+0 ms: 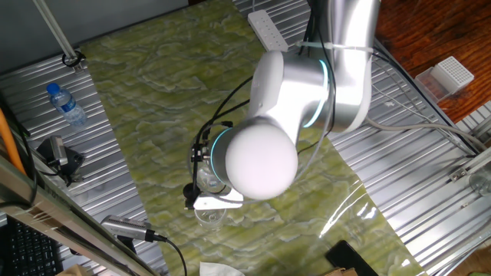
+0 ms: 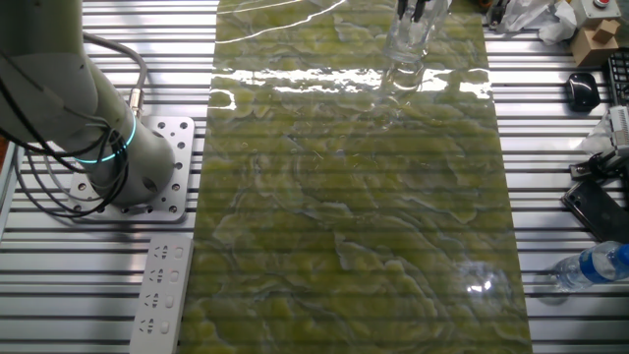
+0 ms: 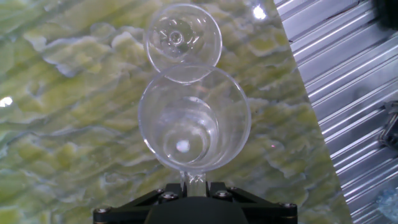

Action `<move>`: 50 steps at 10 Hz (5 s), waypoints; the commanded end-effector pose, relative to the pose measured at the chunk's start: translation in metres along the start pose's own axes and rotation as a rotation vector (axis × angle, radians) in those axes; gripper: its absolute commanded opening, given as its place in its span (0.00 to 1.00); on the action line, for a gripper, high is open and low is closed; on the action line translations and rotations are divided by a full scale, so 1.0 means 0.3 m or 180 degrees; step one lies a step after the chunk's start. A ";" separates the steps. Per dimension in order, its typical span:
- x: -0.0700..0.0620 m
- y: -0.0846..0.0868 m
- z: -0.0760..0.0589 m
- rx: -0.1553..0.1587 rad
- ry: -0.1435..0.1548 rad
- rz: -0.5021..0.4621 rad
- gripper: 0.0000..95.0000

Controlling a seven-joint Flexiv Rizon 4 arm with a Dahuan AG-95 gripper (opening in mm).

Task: Pour the water from one cup into another empty cup

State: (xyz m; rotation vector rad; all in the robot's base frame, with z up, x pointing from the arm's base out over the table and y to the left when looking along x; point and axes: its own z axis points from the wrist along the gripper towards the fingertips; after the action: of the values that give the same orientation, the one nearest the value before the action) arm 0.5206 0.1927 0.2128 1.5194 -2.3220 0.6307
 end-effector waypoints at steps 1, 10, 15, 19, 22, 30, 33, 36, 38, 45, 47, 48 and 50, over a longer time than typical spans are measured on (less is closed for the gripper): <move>0.001 -0.001 -0.001 0.0020 0.0050 -0.0022 0.00; 0.003 -0.004 -0.017 0.0104 0.0218 -0.0126 0.00; -0.003 -0.007 -0.032 0.0128 0.0303 -0.0148 0.00; -0.018 -0.002 -0.038 0.0169 0.0409 -0.0161 0.00; -0.019 -0.002 -0.041 0.0201 0.0498 -0.0191 0.00; -0.019 -0.001 -0.045 0.0243 0.0674 -0.0258 0.00; -0.019 -0.001 -0.046 0.0257 0.0721 -0.0280 0.00; -0.018 -0.001 -0.047 0.0274 0.0776 -0.0305 0.00; -0.018 0.000 -0.048 0.0279 0.0792 -0.0306 0.00; -0.015 0.000 -0.055 0.0332 0.0932 -0.0327 0.00; -0.016 0.000 -0.056 0.0345 0.0973 -0.0347 0.00; -0.016 0.000 -0.056 0.0348 0.0982 -0.0345 0.00; -0.016 0.000 -0.057 0.0361 0.1007 -0.0347 0.00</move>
State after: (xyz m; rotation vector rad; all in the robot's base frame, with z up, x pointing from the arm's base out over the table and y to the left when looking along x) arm 0.5230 0.2051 0.2254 1.4605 -1.9821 0.9165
